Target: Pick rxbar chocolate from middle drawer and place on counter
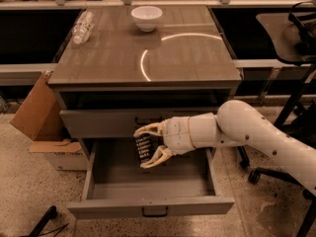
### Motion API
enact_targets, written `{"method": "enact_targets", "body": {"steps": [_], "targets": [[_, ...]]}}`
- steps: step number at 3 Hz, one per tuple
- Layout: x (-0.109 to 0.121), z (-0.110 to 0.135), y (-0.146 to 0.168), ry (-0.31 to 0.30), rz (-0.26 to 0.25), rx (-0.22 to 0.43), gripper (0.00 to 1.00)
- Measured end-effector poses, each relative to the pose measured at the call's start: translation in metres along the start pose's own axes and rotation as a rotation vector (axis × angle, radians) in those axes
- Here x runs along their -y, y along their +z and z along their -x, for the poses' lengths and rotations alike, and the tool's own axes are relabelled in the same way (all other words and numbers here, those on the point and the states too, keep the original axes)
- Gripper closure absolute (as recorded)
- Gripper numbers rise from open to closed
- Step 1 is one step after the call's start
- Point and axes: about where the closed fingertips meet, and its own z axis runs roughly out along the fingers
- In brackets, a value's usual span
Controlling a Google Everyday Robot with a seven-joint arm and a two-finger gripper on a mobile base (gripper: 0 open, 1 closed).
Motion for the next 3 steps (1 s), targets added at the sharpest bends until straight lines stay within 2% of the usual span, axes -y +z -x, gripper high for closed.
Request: {"method": "enact_targets", "body": {"steps": [1,2,3], "targets": [[0.003,0.003,-0.001,-0.005,-0.008,0.002,1.00],[0.040,0.028,-0.019,-0.033,-0.082,0.018,1.00],[0.082,0.053,-0.037,-0.034,-0.146,-0.005,1.00]]}}
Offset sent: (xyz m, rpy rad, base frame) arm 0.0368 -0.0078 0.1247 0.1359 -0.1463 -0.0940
